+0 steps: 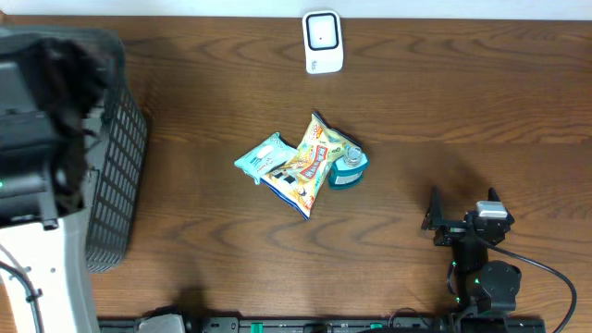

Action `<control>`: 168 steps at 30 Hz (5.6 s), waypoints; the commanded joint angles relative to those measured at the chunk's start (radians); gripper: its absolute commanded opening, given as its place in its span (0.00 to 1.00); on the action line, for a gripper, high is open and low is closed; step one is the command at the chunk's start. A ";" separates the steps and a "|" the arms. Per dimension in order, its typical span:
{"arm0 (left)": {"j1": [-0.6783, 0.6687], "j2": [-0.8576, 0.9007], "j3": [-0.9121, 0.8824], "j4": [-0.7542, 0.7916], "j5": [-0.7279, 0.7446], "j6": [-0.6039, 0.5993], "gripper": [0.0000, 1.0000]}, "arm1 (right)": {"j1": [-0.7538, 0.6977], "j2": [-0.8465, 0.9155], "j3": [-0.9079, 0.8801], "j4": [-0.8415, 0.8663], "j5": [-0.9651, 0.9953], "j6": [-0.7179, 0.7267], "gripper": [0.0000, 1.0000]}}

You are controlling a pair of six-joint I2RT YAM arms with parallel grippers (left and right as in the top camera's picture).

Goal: Scan the item barcode
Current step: 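Move the left gripper back into the basket toward the orange Kleenex box, then grasp the Kleenex box and carry it toward the scanner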

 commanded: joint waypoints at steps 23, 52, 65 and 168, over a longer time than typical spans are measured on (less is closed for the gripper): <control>0.452 0.554 -0.056 -0.111 -0.018 -0.217 0.80 | 0.002 0.000 -0.001 -0.004 0.005 -0.011 0.99; 0.423 0.603 -0.365 0.325 -0.097 -0.153 0.79 | 0.002 0.000 -0.001 -0.004 0.005 -0.011 0.99; 0.423 0.732 -0.365 0.376 -0.097 -0.153 0.54 | 0.002 0.000 -0.001 -0.004 0.005 -0.011 0.99; -1.063 0.452 -0.364 0.893 0.275 0.257 0.07 | 0.002 0.001 -0.001 -0.004 0.005 -0.011 0.99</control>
